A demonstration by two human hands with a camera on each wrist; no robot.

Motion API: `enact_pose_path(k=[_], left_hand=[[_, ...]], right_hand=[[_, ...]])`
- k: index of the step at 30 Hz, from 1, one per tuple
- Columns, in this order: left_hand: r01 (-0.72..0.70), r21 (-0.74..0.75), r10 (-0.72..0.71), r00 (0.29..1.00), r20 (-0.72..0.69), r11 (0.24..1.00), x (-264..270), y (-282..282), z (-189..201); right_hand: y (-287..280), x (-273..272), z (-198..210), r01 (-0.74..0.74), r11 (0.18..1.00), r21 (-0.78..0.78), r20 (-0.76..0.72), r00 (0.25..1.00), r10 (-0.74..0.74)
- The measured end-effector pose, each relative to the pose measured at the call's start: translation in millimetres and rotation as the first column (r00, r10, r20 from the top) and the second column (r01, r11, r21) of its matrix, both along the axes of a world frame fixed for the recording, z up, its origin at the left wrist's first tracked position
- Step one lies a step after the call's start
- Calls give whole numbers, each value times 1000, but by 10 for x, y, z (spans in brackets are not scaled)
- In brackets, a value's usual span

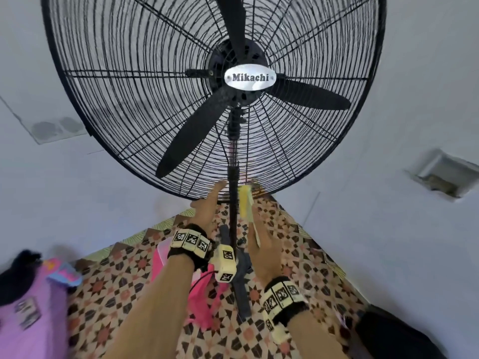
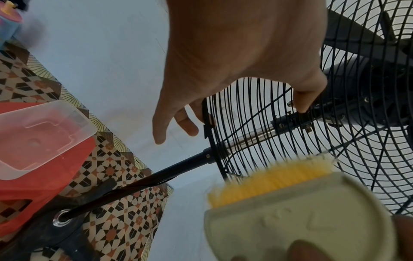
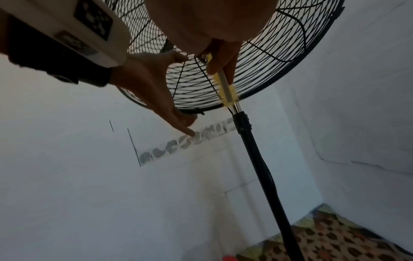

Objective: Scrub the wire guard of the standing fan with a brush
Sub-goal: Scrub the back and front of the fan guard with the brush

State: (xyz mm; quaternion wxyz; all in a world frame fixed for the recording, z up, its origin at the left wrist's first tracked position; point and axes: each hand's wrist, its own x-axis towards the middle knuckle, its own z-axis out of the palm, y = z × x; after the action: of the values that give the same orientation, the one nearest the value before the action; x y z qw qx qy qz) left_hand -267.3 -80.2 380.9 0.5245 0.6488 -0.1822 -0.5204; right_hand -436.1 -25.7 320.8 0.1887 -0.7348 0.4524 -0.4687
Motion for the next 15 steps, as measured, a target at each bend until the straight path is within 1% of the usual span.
enact_pose_path(k=[2, 3, 4, 5, 6, 7, 8, 9, 12, 15], left_hand=[[-27, 19, 27, 999, 17, 999, 18, -31, -85], [-37, 54, 36, 999, 28, 998, 29, -40, -103], [-45, 90, 42, 999, 34, 995, 43, -44, -118], [-52, 90, 49, 998, 36, 995, 55, -37, -136], [-40, 77, 38, 999, 29, 996, 75, -51, -194], [-28, 61, 27, 999, 20, 998, 66, -21, -151], [-17, 55, 17, 1000, 1, 998, 60, -15, -111], [-17, 46, 17, 1000, -1, 999, 56, -12, -83], [-18, 23, 19, 1000, -12, 1000, 27, 4, -41], [0, 18, 0, 999, -41, 1000, 9, 15, -37]], right_hand=[[-13, 43, 19, -3, 993, -117, -12, 1000, 1], [-38, 64, 14, 20, 990, -141, -18, 1000, -23], [-40, 94, 24, 76, 990, -118, 13, 997, -75], [-32, 136, 32, 150, 986, -67, 41, 988, -147], [-21, 173, -13, 175, 985, 8, 48, 983, -175], [4, 195, -69, 156, 987, 36, 60, 986, -158], [29, 204, -133, 128, 992, 3, 71, 989, -128], [45, 205, -163, 119, 993, 10, 62, 991, -119], [-14, 211, -285, 176, 984, 5, 12, 984, -176], [-7, 194, -346, 176, 980, 93, -6, 984, -176]])
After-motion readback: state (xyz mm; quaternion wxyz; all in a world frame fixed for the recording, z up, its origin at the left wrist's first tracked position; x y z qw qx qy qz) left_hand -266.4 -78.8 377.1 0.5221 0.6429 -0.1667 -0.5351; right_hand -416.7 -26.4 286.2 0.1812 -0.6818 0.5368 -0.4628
